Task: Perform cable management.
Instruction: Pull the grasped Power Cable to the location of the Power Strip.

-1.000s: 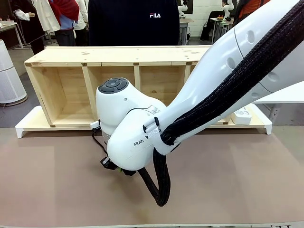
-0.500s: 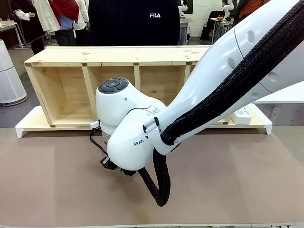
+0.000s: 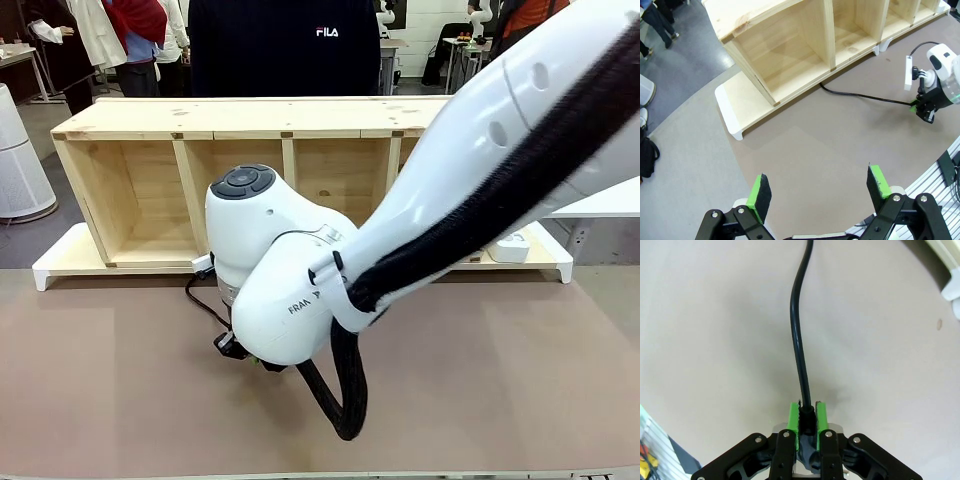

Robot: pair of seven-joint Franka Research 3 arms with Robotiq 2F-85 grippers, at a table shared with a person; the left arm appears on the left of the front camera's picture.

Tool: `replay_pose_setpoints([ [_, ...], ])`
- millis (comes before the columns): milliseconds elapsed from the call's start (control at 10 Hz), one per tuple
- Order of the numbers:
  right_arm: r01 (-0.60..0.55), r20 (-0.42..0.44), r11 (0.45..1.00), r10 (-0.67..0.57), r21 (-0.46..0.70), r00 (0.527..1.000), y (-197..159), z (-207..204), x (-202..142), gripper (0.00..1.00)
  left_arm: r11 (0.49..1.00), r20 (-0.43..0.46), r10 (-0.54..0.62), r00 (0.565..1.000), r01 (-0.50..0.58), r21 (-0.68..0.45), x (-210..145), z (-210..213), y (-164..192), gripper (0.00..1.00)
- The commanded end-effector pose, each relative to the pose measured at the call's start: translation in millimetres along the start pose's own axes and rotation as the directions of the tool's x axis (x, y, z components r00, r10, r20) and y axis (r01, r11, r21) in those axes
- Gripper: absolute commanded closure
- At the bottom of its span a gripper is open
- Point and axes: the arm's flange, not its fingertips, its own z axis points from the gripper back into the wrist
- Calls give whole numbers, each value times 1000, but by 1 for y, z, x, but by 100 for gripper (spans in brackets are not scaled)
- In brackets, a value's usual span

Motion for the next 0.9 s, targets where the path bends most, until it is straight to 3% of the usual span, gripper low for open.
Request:
replay_pose_setpoints([
  [0,64,48,998,-65,11,997,-4,16,-41,84,1000,4,2,1000,-2,-5,-1,0,1,0],
  [400,183,88,983,-183,15,979,-19,39,-90,84,1000,4,2,1000,-2,-5,-1,0,1,0],
  [800,391,135,920,-386,-14,913,-63,56,-141,84,1000,4,2,1000,-2,-5,-1,0,1,0],
])
